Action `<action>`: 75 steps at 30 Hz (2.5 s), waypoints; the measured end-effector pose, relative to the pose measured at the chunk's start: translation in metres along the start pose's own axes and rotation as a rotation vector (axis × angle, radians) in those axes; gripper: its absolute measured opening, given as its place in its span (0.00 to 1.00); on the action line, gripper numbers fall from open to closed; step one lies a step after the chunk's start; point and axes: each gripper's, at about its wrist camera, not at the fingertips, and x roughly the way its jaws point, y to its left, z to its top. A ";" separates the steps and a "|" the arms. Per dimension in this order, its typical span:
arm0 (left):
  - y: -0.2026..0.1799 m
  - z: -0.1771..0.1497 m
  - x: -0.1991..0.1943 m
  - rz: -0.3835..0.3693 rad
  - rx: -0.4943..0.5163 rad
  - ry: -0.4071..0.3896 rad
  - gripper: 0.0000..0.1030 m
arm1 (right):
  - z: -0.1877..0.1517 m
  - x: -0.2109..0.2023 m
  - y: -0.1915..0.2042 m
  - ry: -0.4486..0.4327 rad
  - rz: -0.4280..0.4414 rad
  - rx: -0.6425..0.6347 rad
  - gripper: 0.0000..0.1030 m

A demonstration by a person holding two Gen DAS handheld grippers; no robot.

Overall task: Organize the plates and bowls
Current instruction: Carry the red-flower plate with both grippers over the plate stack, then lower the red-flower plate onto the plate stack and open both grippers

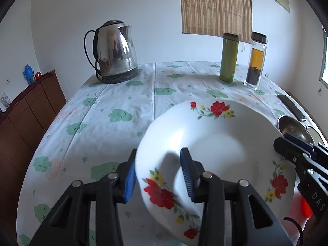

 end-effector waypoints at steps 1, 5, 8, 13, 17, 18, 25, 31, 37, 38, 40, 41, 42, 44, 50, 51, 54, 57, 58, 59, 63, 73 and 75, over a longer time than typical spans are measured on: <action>0.000 0.000 0.001 -0.001 0.000 0.003 0.38 | 0.000 0.000 0.000 0.001 0.000 0.000 0.19; 0.000 -0.001 0.003 -0.004 0.004 0.006 0.38 | -0.001 0.002 0.001 0.007 -0.005 -0.005 0.19; 0.001 -0.002 0.005 -0.007 0.005 0.009 0.38 | -0.002 0.004 0.001 0.013 -0.010 -0.008 0.19; 0.000 -0.002 0.006 -0.007 0.007 0.009 0.38 | -0.003 0.007 0.004 0.022 -0.016 -0.015 0.19; 0.000 -0.003 0.010 -0.008 0.010 0.022 0.38 | -0.005 0.010 0.005 0.030 -0.021 -0.020 0.19; -0.001 -0.004 0.011 -0.007 0.012 0.023 0.38 | -0.005 0.010 0.005 0.031 -0.022 -0.020 0.19; -0.001 -0.006 0.016 -0.008 0.019 0.039 0.38 | -0.006 0.013 0.005 0.040 -0.029 -0.024 0.19; -0.001 -0.007 0.019 -0.007 0.025 0.048 0.38 | -0.008 0.016 0.007 0.053 -0.034 -0.035 0.19; 0.000 -0.009 0.020 -0.006 0.032 0.057 0.38 | -0.009 0.020 0.007 0.068 -0.041 -0.042 0.19; 0.000 -0.010 0.021 -0.005 0.032 0.058 0.38 | -0.010 0.021 0.007 0.070 -0.041 -0.044 0.19; 0.001 -0.010 0.022 -0.005 0.032 0.062 0.38 | -0.010 0.021 0.008 0.075 -0.042 -0.048 0.19; 0.001 -0.011 0.022 -0.004 0.032 0.064 0.38 | -0.011 0.022 0.009 0.077 -0.042 -0.051 0.19; 0.001 -0.011 0.023 -0.004 0.032 0.065 0.38 | -0.011 0.022 0.009 0.081 -0.043 -0.054 0.19; 0.001 -0.011 0.024 -0.004 0.034 0.069 0.38 | -0.012 0.024 0.010 0.089 -0.046 -0.060 0.19; -0.001 -0.015 0.027 -0.007 0.042 0.083 0.38 | -0.015 0.029 0.010 0.106 -0.062 -0.072 0.19; -0.001 -0.015 0.027 -0.007 0.041 0.082 0.38 | -0.015 0.029 0.010 0.110 -0.064 -0.073 0.18; -0.001 -0.015 0.027 -0.006 0.041 0.080 0.38 | -0.016 0.030 0.010 0.111 -0.064 -0.075 0.19; 0.000 -0.015 0.027 -0.007 0.041 0.083 0.38 | -0.016 0.030 0.011 0.109 -0.066 -0.079 0.19; 0.001 -0.015 0.027 -0.008 0.041 0.083 0.38 | -0.016 0.030 0.011 0.108 -0.067 -0.082 0.19; 0.001 -0.015 0.027 -0.008 0.042 0.082 0.38 | -0.016 0.030 0.012 0.108 -0.070 -0.086 0.19; 0.001 -0.015 0.027 -0.008 0.042 0.082 0.38 | -0.015 0.030 0.012 0.109 -0.072 -0.092 0.19; 0.002 -0.016 0.026 -0.012 0.038 0.083 0.38 | -0.015 0.030 0.014 0.109 -0.074 -0.105 0.19; 0.003 -0.016 0.026 -0.012 0.038 0.084 0.38 | -0.015 0.030 0.015 0.109 -0.078 -0.113 0.19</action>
